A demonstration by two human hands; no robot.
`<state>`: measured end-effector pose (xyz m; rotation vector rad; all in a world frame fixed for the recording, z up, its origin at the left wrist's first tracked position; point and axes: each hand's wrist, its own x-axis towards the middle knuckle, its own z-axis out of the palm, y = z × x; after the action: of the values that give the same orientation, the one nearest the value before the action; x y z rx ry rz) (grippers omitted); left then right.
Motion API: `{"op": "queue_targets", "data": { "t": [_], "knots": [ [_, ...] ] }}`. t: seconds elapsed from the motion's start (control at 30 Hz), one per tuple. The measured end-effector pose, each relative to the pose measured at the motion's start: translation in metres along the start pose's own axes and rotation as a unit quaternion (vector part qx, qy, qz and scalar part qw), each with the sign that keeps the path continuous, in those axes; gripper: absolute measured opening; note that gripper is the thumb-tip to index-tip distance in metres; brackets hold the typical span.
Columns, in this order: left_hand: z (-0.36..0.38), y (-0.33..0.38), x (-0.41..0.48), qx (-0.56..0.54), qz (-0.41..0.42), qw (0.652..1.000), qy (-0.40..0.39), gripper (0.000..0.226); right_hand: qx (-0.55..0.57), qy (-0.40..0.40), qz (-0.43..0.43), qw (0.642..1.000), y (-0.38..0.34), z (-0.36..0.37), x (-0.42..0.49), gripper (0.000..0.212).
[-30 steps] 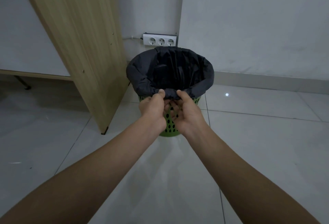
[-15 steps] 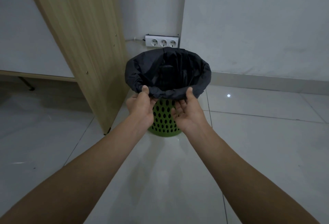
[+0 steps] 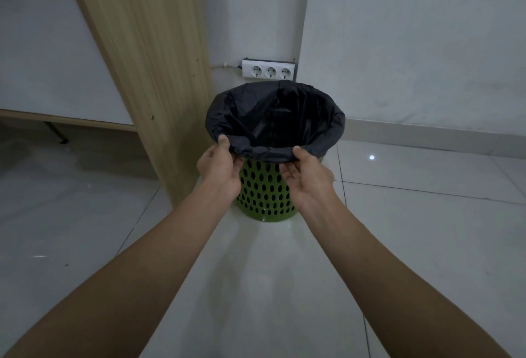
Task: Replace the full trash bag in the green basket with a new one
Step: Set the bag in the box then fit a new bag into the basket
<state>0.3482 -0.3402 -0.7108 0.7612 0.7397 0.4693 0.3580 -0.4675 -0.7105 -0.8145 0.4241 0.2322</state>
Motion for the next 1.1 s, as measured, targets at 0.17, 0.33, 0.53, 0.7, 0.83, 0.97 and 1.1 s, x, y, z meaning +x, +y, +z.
{"op": "queue_targets", "data": {
  "t": [0.17, 0.33, 0.53, 0.7, 0.83, 0.97, 1.1],
  "knots": [
    [0.006, -0.007, -0.011, 0.008, -0.028, 1.0, -0.002, 0.014, 0.002, 0.005, -0.025, 1.0, 0.002, 0.0, 0.003, 0.009],
    [0.015, -0.007, -0.015, -0.009, -0.001, 1.0, 0.008, 0.019, 0.041, 0.044, -0.046, 0.997, -0.006, 0.0, 0.004, 0.013],
    [0.01, 0.006, 0.0, -0.023, -0.015, 1.0, 0.01, 0.01, 0.028, 0.019, -0.021, 0.999, -0.012, -0.004, 0.006, 0.008],
    [0.007, -0.002, 0.0, 0.036, -0.033, 0.999, -0.006, 0.034, 0.031, 0.009, 0.005, 0.999, -0.011, -0.002, 0.003, 0.007],
    [0.016, -0.02, -0.018, 0.048, -0.024, 0.998, 0.013, 0.022, 0.009, 0.008, 0.008, 1.0, -0.005, -0.002, 0.001, 0.009],
    [0.019, -0.01, -0.014, 0.051, 0.008, 0.996, 0.068, 0.01, -0.021, -0.011, 0.026, 0.999, 0.004, -0.005, -0.005, 0.015],
    [0.016, -0.003, -0.002, 0.058, 0.012, 0.996, 0.066, 0.019, 0.03, 0.006, 0.018, 0.999, -0.001, -0.005, -0.005, 0.014]
  ]
}}
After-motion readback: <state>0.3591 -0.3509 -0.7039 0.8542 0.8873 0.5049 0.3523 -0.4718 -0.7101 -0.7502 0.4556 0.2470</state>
